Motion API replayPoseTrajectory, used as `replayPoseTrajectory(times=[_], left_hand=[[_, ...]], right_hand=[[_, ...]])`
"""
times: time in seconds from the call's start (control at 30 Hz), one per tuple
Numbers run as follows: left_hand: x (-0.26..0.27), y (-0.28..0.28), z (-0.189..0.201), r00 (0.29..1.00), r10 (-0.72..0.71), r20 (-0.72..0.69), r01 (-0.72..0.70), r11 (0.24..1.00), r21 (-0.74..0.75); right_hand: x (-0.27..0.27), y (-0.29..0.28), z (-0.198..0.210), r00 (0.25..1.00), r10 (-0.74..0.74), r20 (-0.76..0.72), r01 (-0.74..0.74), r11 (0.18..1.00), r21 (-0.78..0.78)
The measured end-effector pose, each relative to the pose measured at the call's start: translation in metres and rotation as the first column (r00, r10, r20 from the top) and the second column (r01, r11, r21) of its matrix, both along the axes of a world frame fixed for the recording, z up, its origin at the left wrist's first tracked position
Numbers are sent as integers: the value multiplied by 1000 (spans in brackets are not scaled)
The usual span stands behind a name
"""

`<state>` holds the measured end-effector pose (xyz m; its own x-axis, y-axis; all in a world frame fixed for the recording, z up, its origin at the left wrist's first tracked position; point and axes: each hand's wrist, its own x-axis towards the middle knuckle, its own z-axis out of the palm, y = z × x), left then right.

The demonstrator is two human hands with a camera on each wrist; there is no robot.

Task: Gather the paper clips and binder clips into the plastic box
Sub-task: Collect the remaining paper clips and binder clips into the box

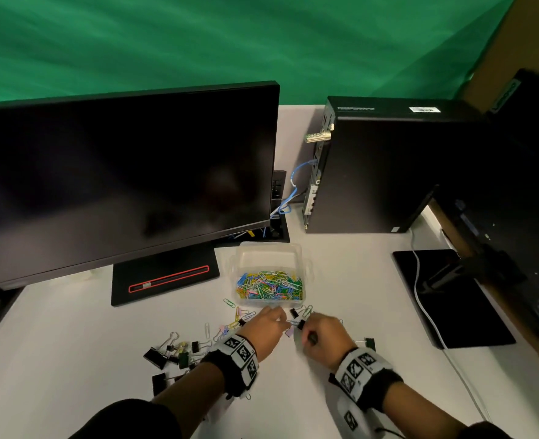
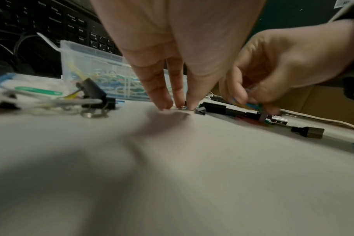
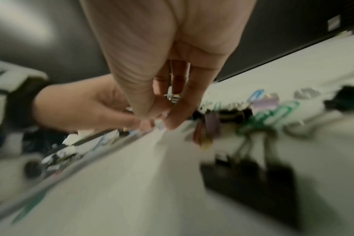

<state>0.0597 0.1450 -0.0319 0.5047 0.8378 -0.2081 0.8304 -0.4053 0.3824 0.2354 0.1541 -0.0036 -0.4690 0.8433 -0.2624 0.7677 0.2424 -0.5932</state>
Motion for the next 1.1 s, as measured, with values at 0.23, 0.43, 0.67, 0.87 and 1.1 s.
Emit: replayPoseTrajectory(times=[0.23, 0.43, 0.67, 0.87, 1.1], left_hand=[[-12, -19, 10, 993, 95, -67, -96, 995, -15], [-12, -12, 10, 961, 267, -71, -273, 956, -105], [0, -1, 7, 939, 340, -55, -344, 915, -212], [7, 6, 15, 956, 280, -87, -293, 919, -265], [30, 5, 24, 978, 208, 33, -193, 946, -260]], right_hand=[[-20, 60, 28, 988, -112, -103, 120, 990, 74], [-34, 77, 37, 984, -94, -152, 105, 992, 68], [23, 71, 23, 986, -106, 130, 104, 994, 21], [59, 59, 11, 951, 114, 287, -79, 988, -132], [70, 50, 2, 968, 136, 212, -108, 984, -138]])
